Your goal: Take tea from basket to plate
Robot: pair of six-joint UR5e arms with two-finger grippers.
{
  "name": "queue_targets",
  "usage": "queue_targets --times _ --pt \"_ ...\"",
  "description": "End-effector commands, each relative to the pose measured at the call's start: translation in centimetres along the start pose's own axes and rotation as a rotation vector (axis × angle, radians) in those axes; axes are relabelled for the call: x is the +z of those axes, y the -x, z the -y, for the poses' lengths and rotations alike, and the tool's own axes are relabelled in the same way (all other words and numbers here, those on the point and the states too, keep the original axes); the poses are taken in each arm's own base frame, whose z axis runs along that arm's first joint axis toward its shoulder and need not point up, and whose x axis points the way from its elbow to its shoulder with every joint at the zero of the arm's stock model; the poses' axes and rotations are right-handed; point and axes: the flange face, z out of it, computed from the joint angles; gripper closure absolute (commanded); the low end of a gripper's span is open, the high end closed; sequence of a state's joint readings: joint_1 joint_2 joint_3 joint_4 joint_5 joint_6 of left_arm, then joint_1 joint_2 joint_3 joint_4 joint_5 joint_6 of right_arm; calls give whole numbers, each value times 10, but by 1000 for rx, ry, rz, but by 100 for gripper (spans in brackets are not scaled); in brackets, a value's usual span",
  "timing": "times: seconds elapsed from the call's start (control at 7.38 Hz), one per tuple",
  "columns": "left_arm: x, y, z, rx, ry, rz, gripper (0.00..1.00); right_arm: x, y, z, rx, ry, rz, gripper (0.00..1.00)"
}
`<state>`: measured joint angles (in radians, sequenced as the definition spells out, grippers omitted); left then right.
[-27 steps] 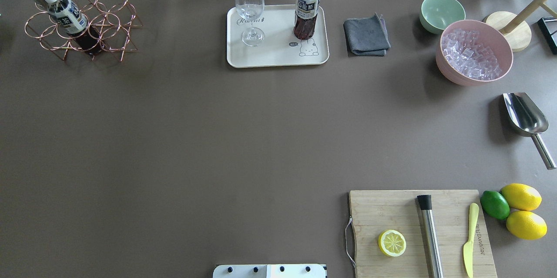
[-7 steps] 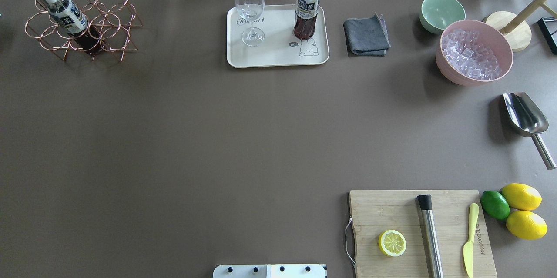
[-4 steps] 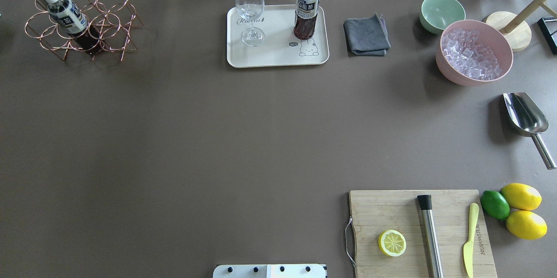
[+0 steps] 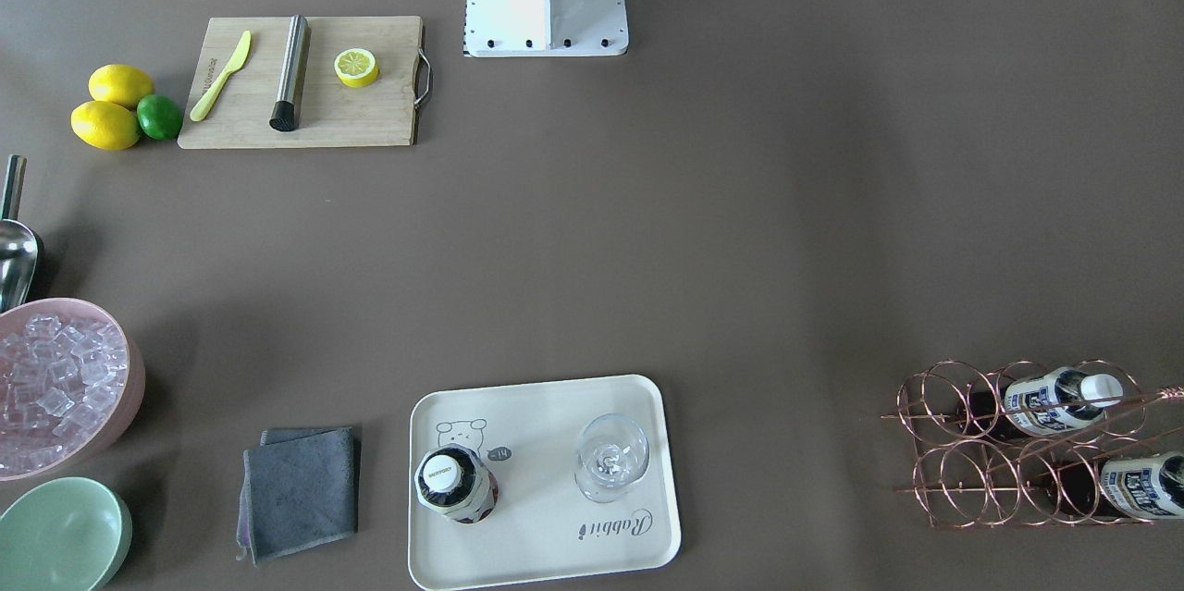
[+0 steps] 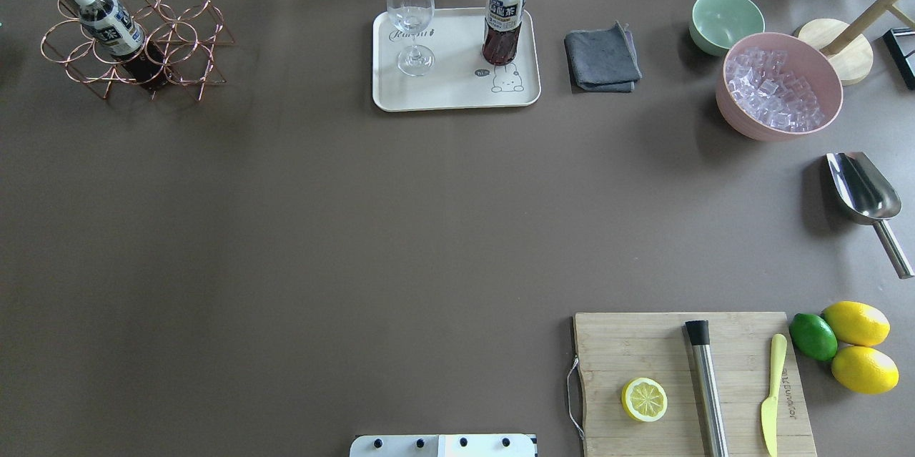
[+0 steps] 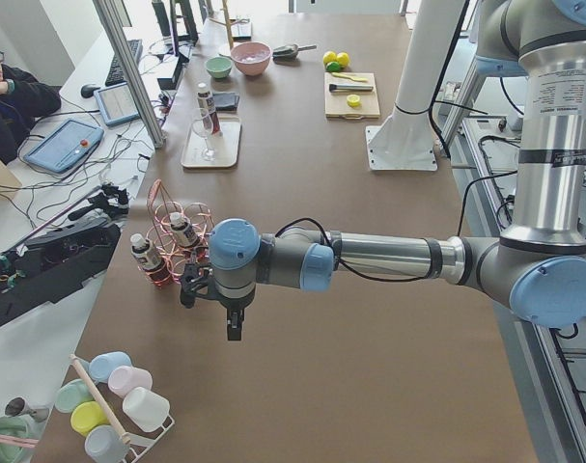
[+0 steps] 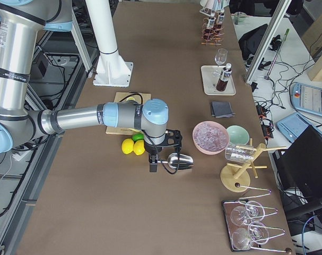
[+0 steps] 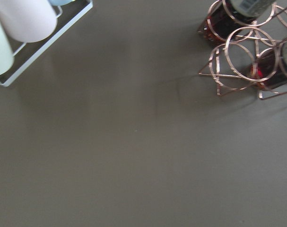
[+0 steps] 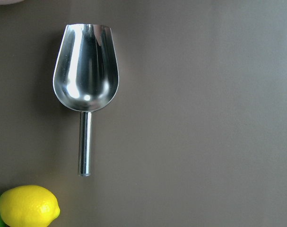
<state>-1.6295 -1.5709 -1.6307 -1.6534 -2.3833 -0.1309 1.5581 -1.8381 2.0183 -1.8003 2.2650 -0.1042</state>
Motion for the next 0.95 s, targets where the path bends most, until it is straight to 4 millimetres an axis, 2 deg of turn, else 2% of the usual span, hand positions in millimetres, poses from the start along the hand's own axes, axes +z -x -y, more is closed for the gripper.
queue_targets --times 0.0,0.81 --pt "3 13 -10 -82 69 95 2 1 3 1 -7 3 1 0" --pt "9 -7 -12 -62 102 69 2 0 4 4 -11 1 0 0"
